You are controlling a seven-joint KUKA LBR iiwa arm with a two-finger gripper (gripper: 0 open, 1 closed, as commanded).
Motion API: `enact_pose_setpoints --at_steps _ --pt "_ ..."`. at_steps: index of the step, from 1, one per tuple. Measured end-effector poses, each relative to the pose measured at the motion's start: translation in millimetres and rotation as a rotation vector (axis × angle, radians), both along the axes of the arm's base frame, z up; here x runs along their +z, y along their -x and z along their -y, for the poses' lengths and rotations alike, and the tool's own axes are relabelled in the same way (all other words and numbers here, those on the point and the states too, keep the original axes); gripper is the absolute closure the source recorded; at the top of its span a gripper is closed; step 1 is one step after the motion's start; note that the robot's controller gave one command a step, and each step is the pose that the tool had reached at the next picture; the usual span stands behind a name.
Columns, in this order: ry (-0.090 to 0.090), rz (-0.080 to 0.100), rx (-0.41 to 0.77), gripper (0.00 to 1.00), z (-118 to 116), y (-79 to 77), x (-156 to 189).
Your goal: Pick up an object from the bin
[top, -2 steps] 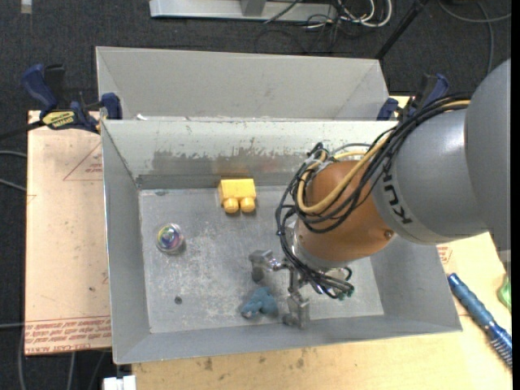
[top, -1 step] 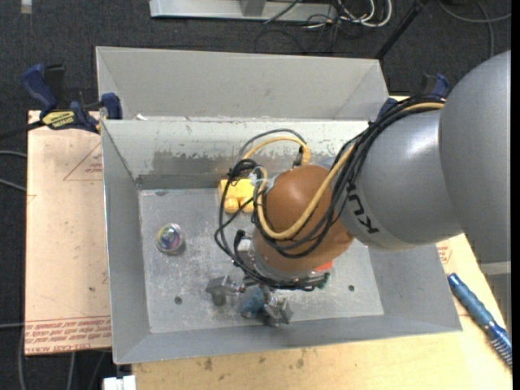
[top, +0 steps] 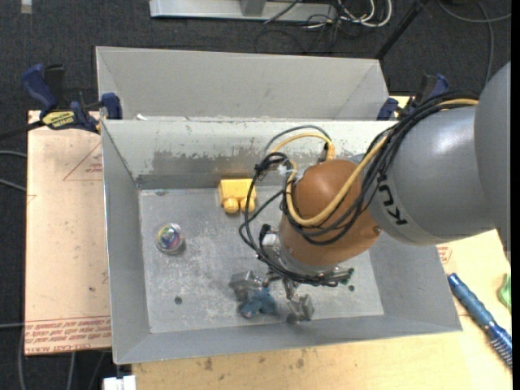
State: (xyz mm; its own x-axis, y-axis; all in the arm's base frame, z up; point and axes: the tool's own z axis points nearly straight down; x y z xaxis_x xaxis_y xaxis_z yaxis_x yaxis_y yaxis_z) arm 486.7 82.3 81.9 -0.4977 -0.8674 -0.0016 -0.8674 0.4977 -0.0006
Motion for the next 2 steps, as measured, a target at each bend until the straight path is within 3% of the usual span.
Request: enact_pose_setpoints --at_steps 1,2 --pt "-0.001 -0.002 0.003 1.0 -2.1 0.5 -0.4" --pt "-0.002 0.01 -0.035 1.0 -0.6 -33.4 163.5"
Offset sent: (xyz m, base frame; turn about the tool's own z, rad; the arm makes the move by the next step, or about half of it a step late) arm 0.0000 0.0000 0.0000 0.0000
